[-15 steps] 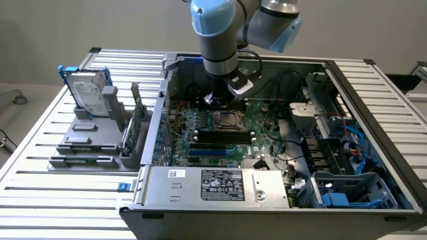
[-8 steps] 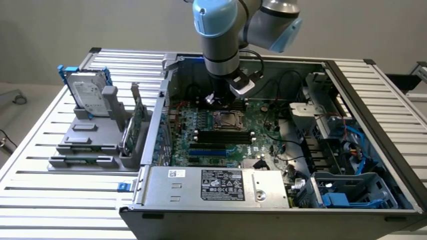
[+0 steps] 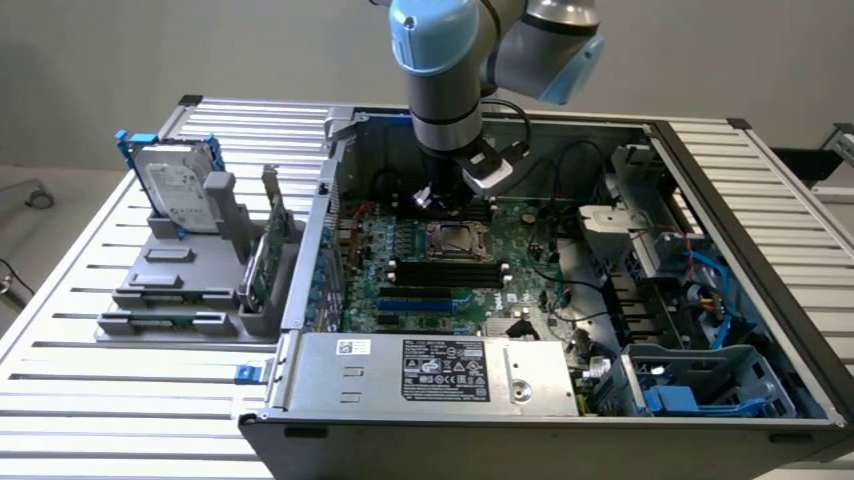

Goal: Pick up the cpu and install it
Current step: 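Install the first cpu locking lever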

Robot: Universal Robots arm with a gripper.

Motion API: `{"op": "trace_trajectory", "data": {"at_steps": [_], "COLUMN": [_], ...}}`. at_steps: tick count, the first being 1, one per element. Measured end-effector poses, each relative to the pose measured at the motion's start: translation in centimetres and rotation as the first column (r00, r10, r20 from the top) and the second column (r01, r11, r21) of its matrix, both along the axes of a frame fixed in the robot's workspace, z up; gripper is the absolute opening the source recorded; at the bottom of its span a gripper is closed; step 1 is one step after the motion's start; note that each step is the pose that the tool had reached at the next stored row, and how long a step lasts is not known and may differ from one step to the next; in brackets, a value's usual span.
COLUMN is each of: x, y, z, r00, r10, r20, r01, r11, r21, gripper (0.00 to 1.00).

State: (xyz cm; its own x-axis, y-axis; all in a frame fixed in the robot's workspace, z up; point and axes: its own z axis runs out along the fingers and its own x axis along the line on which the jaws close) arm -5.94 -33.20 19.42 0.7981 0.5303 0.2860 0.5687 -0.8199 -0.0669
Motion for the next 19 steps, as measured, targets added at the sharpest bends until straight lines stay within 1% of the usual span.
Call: {"op": "trace_trajectory", "data": {"at_steps": [19], "x": [0.37], "y": [0.06], "z": [-0.04], "r00": [1.0000], "r10": [-0.001], "r20": [0.0000], "r01": [0.001], "r11": [1.0000], "r21": [-0.0019], "gripper": [0.11]}}
